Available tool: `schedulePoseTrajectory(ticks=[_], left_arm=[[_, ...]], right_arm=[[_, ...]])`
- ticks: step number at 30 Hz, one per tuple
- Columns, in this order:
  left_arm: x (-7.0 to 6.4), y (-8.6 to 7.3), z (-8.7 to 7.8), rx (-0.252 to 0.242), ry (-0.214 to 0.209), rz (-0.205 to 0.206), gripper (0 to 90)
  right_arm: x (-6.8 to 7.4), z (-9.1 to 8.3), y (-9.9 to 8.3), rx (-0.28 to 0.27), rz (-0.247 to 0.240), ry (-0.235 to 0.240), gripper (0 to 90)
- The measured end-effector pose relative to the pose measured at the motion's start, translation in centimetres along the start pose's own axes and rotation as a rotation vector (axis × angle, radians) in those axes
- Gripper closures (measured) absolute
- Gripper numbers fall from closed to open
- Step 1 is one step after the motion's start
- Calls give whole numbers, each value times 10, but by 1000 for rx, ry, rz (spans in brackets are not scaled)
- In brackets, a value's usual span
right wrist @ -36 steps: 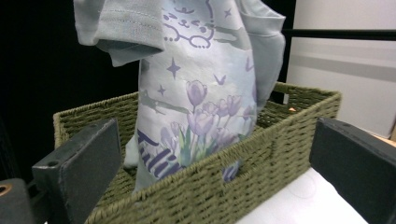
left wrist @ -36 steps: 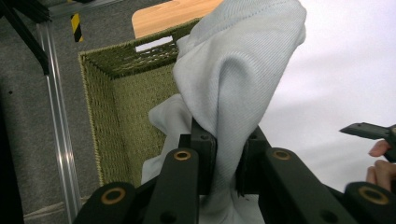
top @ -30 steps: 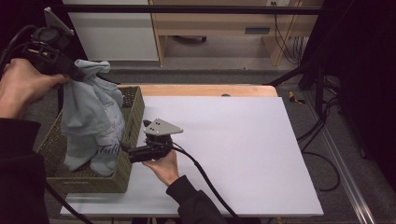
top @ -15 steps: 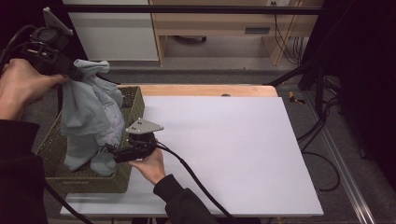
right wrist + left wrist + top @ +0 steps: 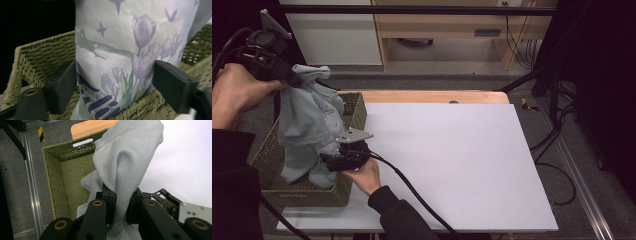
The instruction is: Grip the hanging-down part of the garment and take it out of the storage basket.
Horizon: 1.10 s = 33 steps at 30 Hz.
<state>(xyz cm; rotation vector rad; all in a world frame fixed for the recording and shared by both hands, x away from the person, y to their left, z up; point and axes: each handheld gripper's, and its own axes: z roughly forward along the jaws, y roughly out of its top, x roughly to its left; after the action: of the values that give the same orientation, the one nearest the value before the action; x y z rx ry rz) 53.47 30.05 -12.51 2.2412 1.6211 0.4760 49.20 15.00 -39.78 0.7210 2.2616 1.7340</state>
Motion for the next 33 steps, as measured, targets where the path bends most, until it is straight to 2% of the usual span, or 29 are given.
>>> schedulePoseTrajectory(ticks=[5, 8, 11, 13, 18, 24, 30, 33], left_arm=[[0, 0, -1, 0, 2, 2, 796], [1, -1, -1, -3, 2, -1, 795], [3, -2, -2, -6, 3, -4, 796], [3, -3, -2, -6, 3, -5, 796], [4, -4, -4, -10, 4, -8, 796], [5, -4, -4, -10, 8, -9, 796], [7, -5, -3, -13, 12, -15, 796], [7, -6, -3, -14, 13, -14, 796]], right_arm=[[-2, 3, -3, 44, -28, 5, 542], [-4, 2, -3, 48, -21, 17, 698], [-5, 0, -1, 55, 6, 35, 815], [-6, -2, 0, 59, 12, 30, 866], [-10, -4, 2, 64, 40, 36, 887], [-9, -11, 7, 47, 38, 30, 894], [-13, -35, 22, -15, 29, 20, 895], [-17, -49, 31, -40, -9, 9, 895]])
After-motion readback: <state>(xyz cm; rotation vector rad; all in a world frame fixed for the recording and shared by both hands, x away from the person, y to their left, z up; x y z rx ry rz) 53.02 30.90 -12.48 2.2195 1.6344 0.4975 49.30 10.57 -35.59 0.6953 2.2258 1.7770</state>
